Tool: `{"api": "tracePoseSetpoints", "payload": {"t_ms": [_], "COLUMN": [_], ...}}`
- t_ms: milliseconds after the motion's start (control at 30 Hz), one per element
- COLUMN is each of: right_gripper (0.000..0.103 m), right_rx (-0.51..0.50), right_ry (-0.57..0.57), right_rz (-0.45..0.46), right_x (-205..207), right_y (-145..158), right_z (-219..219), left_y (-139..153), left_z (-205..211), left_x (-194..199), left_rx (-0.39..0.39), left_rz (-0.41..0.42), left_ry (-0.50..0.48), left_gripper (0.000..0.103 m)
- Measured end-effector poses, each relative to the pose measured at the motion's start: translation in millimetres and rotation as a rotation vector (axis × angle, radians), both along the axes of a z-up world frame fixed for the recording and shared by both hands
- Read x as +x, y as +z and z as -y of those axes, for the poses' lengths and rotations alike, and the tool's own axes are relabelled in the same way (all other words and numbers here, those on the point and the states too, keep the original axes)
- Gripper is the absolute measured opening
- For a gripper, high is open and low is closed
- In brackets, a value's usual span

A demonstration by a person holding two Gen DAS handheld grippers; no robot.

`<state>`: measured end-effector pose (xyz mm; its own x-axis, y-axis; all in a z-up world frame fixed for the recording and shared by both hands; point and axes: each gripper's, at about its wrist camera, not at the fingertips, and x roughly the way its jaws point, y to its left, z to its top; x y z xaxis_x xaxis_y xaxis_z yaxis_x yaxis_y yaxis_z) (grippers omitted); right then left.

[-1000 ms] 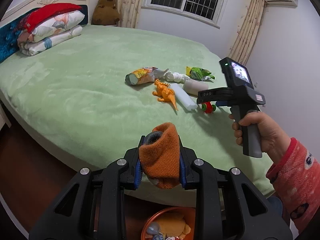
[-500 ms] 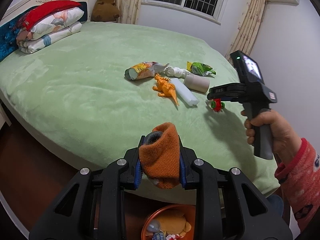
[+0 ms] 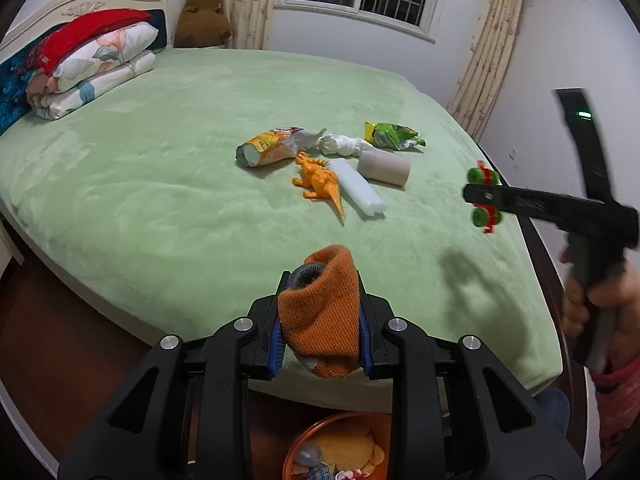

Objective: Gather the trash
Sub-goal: 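Grasp the red toy car with the right gripper while the left gripper holds the sock, then lower both tools over the orange bin and open both grippers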

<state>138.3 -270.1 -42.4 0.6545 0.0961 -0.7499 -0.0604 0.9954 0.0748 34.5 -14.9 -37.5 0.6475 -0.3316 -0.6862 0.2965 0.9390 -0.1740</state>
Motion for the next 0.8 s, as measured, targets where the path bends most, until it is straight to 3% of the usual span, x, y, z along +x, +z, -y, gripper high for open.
{"api": "tracePoseSetpoints", "payload": {"t_ms": [267, 433, 700, 800], "right_gripper": [0.037, 0.037, 0.037, 0.037], "right_rx": [-0.047, -0.049, -0.028, -0.027], "right_ry": [0.143, 0.219, 0.281, 0.28], "right_rz": [0.135, 0.158, -0.026, -0.123], "right_x": [-95, -144, -180, -183], "right_y": [22, 20, -44, -80], "right_z": [-24, -36, -50, -54], "left_y": [5, 2, -60, -100], "left_z": [4, 3, 16, 20], "left_x": [-26, -57, -95, -100], "left_rx": [0.025, 0.059, 0.164, 0.195], "left_rz": [0.022, 0.035, -0.106, -0.218], "left_ry": [-0.05, -0.11, -0.237, -0.267], "left_gripper": [0.027, 0.027, 0.027, 0.027]}}
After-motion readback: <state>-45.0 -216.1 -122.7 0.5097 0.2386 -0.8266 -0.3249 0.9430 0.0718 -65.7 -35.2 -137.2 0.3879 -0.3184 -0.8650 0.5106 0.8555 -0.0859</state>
